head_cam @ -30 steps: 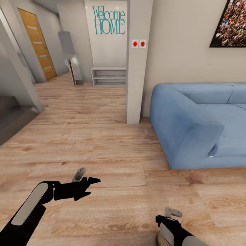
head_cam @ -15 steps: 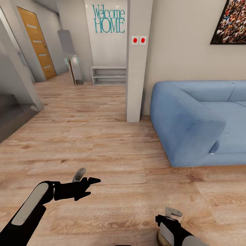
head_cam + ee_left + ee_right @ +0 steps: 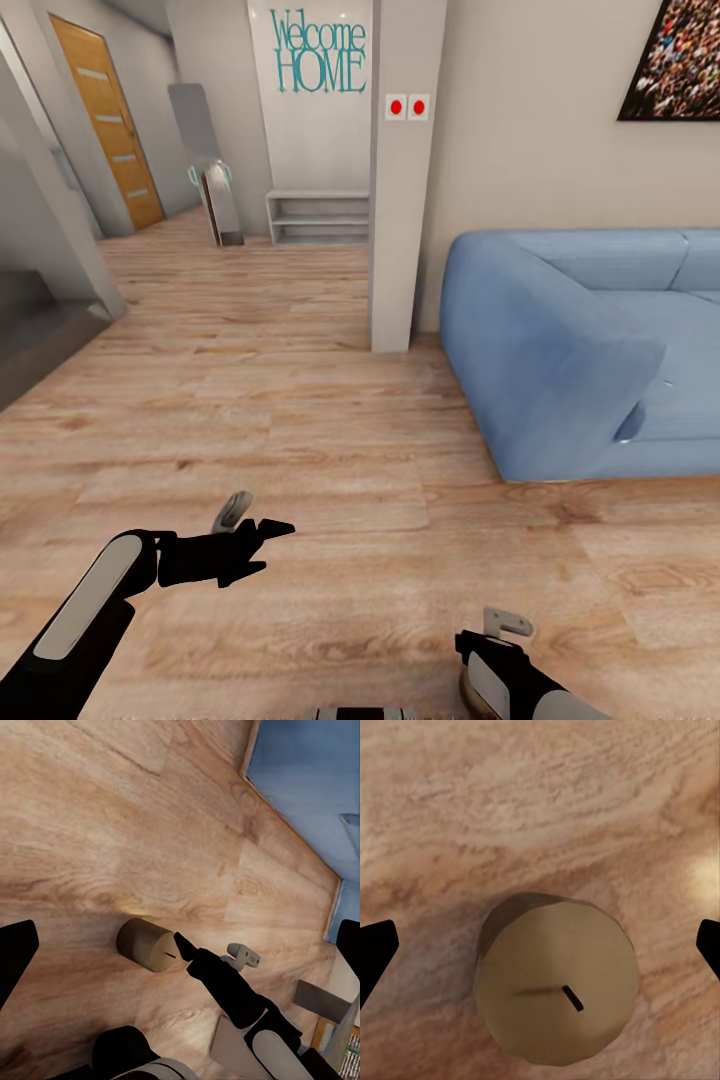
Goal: Place each of the two pumpkins and all three candles from the living room inside a cabinet in the living room (use any cabinet), then make sure every cabinet is closed, and position the cauldron so it is next to a table in the living room.
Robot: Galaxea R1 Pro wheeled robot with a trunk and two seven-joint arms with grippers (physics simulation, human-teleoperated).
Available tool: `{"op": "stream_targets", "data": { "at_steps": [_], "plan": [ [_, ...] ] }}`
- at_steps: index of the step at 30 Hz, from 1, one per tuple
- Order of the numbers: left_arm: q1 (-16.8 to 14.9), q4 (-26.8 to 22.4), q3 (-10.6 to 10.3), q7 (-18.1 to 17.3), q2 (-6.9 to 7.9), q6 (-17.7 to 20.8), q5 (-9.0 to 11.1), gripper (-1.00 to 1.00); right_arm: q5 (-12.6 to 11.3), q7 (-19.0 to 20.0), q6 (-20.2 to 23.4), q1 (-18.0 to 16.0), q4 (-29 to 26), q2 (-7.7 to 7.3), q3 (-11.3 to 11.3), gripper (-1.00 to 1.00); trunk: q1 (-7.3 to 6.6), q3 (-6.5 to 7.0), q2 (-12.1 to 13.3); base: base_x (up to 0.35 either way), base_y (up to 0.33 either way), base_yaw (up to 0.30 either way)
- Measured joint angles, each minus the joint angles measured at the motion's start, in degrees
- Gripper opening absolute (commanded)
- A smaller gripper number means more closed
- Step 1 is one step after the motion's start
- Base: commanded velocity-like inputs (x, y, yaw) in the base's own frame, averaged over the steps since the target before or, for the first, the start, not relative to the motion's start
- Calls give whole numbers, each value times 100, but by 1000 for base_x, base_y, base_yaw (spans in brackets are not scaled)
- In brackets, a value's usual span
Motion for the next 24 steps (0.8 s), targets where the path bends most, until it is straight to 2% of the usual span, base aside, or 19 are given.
{"op": "stream_targets", "data": {
  "at_steps": [17, 24],
  "plan": [
    [0, 0, -6, 0, -8, -1, 0, 100, 1, -8, 47, 0, 9, 1, 0, 100, 47, -376, -28, 0, 0, 0],
    [0, 0, -9, 0, -8, 1, 3, 100, 1, -8, 51, 0, 9, 1, 1, 100, 46, -377, -29, 0, 0, 0]
  ]
}}
